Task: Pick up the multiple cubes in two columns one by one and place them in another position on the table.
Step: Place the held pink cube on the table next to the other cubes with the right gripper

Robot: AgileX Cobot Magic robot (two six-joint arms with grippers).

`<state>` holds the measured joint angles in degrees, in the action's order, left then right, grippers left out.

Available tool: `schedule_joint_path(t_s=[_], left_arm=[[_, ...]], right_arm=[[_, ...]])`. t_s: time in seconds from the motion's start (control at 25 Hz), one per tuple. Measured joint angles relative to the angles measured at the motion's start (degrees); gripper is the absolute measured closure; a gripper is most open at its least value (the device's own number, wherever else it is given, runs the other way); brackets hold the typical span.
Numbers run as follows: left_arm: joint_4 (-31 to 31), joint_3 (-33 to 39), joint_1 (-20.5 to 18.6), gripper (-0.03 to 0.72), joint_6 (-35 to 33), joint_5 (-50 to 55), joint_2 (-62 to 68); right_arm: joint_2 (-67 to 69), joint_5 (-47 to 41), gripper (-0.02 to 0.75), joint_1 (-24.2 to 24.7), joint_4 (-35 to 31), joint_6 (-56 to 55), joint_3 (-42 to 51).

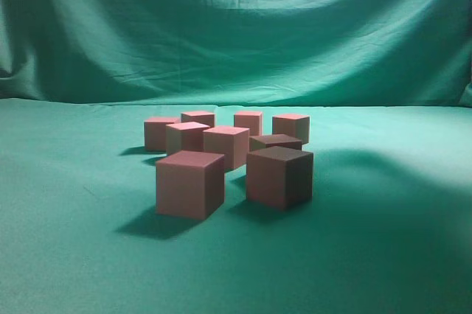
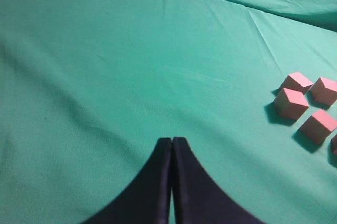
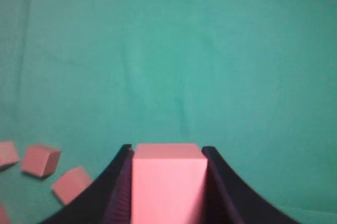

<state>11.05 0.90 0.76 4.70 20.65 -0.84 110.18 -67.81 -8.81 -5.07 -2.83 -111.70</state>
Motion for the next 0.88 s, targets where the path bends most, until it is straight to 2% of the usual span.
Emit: schedule_joint_path(t_s=[0.12,0.36,0.68,0.88], left_arm=[[0.0,0.0,0.0,0.688,0.0,0.0,0.0],[0.0,0.0,0.0,0.688,0.0,0.0,0.0],[0.0,0.0,0.0,0.688,0.0,0.0,0.0],[0.0,0.0,0.0,0.688,0.0,0.0,0.0]], right_arm=[[-3.68,-3.34,0.48,-3.98,-0.12,2.05,0.0],[-9.01,-3.91,0.48,-14.3,-0.24,3.38,2.29],[-11.02,-3.89,0.48,-33.19,-0.24,1.92,10.49],[-11.02,3.49,0.48,-43.18,-0.49,1.92,17.91]])
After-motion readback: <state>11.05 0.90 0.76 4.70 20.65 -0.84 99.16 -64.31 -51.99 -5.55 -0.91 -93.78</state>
